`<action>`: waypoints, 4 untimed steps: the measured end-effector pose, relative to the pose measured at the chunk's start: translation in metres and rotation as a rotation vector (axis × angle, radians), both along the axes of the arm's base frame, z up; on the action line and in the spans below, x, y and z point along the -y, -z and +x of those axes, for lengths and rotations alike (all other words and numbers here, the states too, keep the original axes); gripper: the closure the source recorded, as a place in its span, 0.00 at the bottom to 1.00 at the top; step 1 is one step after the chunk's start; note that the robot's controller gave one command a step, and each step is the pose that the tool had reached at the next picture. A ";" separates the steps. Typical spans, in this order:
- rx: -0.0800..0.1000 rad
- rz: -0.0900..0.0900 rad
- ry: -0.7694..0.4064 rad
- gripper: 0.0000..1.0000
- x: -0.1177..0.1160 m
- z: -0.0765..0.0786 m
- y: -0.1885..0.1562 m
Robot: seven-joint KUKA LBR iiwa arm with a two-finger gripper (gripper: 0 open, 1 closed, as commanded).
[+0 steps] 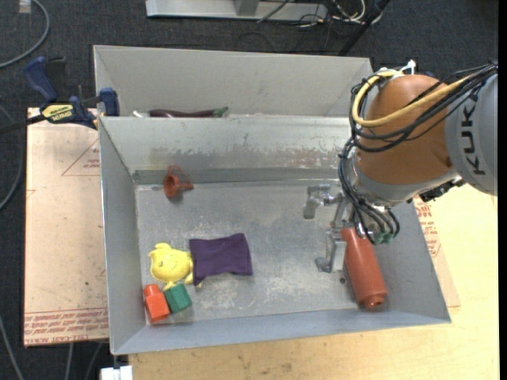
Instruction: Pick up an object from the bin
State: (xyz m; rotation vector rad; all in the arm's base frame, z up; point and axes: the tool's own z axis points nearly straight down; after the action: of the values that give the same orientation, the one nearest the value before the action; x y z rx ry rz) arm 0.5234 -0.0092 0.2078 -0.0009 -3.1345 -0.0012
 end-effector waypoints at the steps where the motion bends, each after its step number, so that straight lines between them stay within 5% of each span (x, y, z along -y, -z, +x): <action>1: 0.008 0.000 0.000 0.00 0.000 0.001 -0.004; 2: 0.013 -0.002 -0.044 0.00 -0.035 0.008 0.024; 3: 0.010 0.004 -0.217 0.00 -0.059 0.021 0.062; 4: 0.010 0.000 -0.189 0.00 -0.078 0.018 0.078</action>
Offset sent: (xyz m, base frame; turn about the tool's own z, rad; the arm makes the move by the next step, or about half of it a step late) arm 0.0202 0.1438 -0.1115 -0.1802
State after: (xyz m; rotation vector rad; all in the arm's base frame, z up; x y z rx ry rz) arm 0.5417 0.0691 0.1301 0.2956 -3.1306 0.0004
